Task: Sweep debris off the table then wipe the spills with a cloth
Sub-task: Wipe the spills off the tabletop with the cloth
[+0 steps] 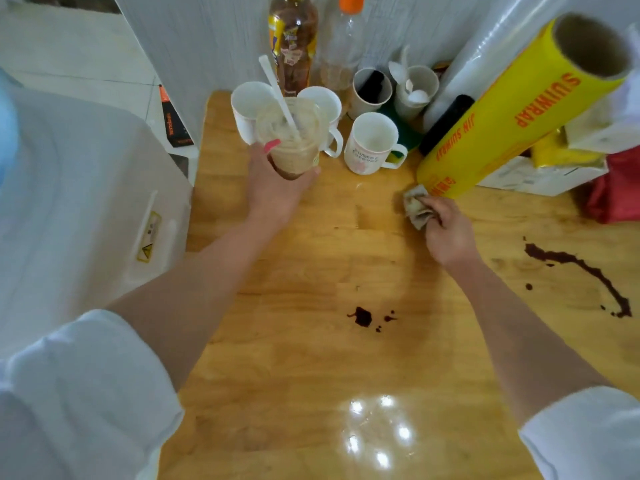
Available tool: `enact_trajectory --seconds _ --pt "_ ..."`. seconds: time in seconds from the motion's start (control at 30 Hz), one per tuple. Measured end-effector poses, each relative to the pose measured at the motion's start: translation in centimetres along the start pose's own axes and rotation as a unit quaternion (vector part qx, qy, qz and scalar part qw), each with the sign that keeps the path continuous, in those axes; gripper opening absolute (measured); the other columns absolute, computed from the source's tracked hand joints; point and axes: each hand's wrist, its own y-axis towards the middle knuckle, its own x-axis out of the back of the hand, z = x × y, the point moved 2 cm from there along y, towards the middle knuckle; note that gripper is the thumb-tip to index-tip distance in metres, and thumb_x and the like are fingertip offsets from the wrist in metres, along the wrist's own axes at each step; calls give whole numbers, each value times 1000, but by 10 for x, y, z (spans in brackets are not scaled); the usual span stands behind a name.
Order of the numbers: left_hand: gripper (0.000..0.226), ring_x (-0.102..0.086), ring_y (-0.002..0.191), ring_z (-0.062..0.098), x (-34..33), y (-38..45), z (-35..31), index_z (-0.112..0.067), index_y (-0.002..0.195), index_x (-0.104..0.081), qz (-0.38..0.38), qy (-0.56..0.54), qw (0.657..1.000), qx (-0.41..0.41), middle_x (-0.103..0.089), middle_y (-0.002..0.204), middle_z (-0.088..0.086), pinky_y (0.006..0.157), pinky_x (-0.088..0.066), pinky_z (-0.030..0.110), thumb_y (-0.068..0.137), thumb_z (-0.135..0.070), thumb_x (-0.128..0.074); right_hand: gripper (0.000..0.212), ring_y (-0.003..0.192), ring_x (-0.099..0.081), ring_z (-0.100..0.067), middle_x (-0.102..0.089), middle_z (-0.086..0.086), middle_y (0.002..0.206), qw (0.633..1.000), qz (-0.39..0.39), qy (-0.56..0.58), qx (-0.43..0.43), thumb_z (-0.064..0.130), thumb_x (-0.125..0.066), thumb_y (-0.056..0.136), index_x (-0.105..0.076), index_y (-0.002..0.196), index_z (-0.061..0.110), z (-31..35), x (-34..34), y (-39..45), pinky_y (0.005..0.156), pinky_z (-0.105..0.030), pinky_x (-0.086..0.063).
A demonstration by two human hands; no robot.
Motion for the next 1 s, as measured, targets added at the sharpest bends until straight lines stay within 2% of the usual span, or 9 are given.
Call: enact_trajectory --seconds 0.13,0.2,0.27,0.37,0.47,0.57,0.67,0.87,1.0 --pt "93 -44 112 3 -21 1 -7 -23 136 -39 3 21 1000 -16 -48 133 -7 93 -41 20 62 -51 -88 43 130 -47 -27 -48 -10 144 999 -33 15 -24 2 -43 95 -58 135 9 4 -15 -1 104 -20 -30" --pt "99 -43 121 6 -19 -5 -7 -21 142 -35 25 40 999 -28 -45 140 -6 103 -40 25 62 -49 -88 44 132 -45 -24 -47 -8 145 999 -17 25 -12 2 -42 95 -58 135 10 27 -33 -4 103 -16 -26" --pt "105 -37 137 11 -8 -20 0 -20 152 -25 41 50 997 -37 -39 152 -4 112 -33 29 70 -49 -83 47 131 -46 -24 -49 -8 144 998 35 36 47 0 -43 92 -59 135 10 67 -60 -14 107 -21 -30" --pt "68 -38 139 16 17 -52 17 -15 151 -32 5 79 996 -49 -42 151 1 115 -33 37 93 -33 -61 47 129 -50 -24 -57 -9 138 973 132 38 184 -2 -46 86 -65 128 8 128 -99 -38 110 -34 -36" --pt "40 -48 126 22 40 -70 31 -11 135 -51 -32 140 987 -66 -55 134 4 108 -39 37 96 -14 -49 41 123 -54 -18 -63 -3 132 958 206 46 195 -2 -45 88 -72 116 9 135 -104 -43 106 -23 -36" --pt "33 -52 118 20 62 -87 38 -11 128 -53 -25 180 974 -136 -58 124 4 101 -43 35 95 -14 -49 40 121 -55 -18 -63 -1 129 965 197 45 170 -4 -44 91 -72 116 10 131 -98 -39 102 -19 -36" --pt "27 -52 114 19 76 -103 45 -14 122 -52 -20 183 969 -168 -57 119 2 96 -45 36 95 -19 -50 46 139 -42 -24 -50 -6 148 961 173 -29 216 4 -45 93 -59 136 11 159 -127 -33 116 -36 -26" --pt "33 -46 119 18 94 -104 68 -17 127 -51 43 253 957 -134 -52 127 1 102 -40 31 95 -25 -48 54 145 -30 -28 -33 1 160 961 164 -80 209 10 -37 96 -42 149 23 237 -173 22 115 -47 -22" --pt "48 -31 139 27 104 -90 77 -16 138 -49 93 339 922 -162 -39 148 10 113 -34 39 92 -27 -58 46 142 -36 -23 -46 3 152 953 190 -54 232 14 -37 97 -58 137 25 251 -176 26 116 -45 -22"
